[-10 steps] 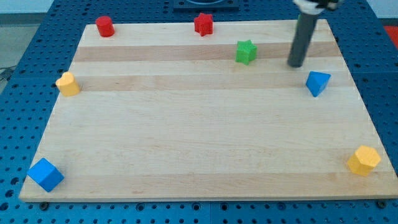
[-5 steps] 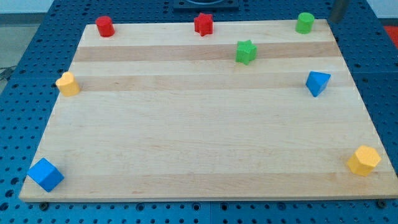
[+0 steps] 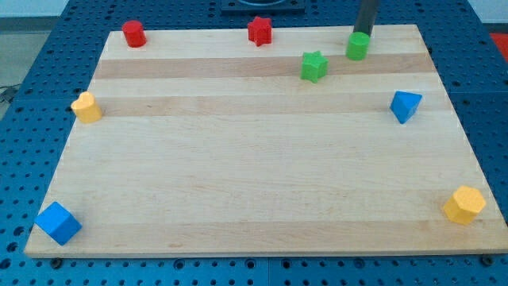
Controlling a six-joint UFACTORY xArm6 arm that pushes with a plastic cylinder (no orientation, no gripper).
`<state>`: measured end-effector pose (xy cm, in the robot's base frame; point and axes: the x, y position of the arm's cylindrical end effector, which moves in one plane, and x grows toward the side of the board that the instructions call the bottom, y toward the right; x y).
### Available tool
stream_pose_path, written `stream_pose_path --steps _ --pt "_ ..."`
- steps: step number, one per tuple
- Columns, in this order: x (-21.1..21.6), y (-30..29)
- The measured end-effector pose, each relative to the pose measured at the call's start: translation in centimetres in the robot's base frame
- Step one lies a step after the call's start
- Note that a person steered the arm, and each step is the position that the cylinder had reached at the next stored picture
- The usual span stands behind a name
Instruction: Push green circle into the green star
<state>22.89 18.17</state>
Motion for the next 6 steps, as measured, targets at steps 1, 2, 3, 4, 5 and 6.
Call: stream_pose_path --steps 1,2,3,4,5,6 --pt "0.5 1.0" --pt "1.1 1.8" --pt "1.2 -0.7" --pt "2.0 -3.9" --pt "3.7 -6.0" --pt "4.1 -6.1"
